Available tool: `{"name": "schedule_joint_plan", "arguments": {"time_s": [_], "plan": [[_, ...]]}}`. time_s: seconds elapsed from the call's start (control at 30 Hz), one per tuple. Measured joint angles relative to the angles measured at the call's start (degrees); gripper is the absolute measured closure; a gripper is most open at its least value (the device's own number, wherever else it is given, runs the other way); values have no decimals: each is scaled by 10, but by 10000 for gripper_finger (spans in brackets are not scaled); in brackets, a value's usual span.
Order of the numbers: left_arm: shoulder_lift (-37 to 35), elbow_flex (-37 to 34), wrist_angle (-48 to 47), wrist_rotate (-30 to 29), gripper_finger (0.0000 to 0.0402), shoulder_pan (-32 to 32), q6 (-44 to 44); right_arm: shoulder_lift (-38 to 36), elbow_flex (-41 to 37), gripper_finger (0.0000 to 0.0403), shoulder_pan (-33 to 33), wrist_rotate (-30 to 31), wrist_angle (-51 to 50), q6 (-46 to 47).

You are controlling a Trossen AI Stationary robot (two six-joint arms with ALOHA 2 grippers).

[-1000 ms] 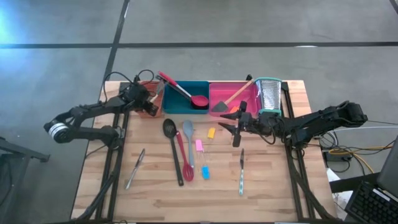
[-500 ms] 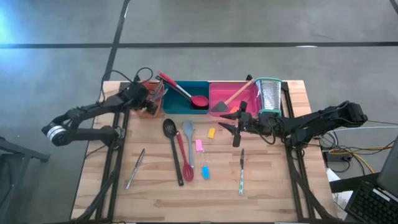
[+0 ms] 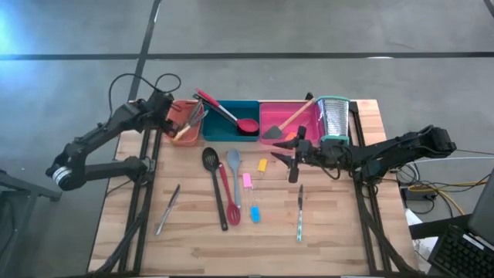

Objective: Pick & Place Kitchen Items
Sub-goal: Adjust the orange bin on the table

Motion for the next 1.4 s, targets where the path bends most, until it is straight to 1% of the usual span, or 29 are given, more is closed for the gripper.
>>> {"name": "schedule_joint_plan", "arguments": {"time_s": [0.07, 0.17, 0.23, 0.3, 0.43, 0.63, 0.83, 0.93, 1.03, 1.13, 1.27, 1.4], "plan": [[0, 2, -45, -41, 173, -1, -30, 0, 0, 261, 0, 0, 0, 3], [2, -12, -75, -117, 173, -1, -60, 0, 0, 266, 0, 0, -1, 8], [4, -28, -78, -141, 173, 0, -77, 0, 0, 269, 0, 0, -1, 8], [12, -42, -66, -140, 173, 0, -82, 0, 0, 271, 0, 0, -1, 9], [38, -38, -63, -143, 173, 0, -84, 0, 0, 268, 0, 0, -1, 8], [91, -38, -63, -140, 173, 0, -84, 0, 0, 264, 0, 2, -1, 9], [151, -31, -49, -144, 174, 0, -86, 0, 0, 273, 0, 5, -2, 9], [167, -30, -16, -150, 174, 0, -128, 0, 0, 277, 0, 5, -2, 9], [173, -31, -10, -149, 174, 0, -143, 0, 0, 280, 0, 5, -4, 11], [172, -31, -9, -127, 174, 0, -141, 0, 0, 280, 0, 5, -5, 11], [161, -32, 15, -64, 175, -2, -136, 0, 0, 275, 0, 5, -5, 11], [148, -34, 21, -56, 175, -2, -134, 0, 0, 269, 0, 5, -5, 13]]}}
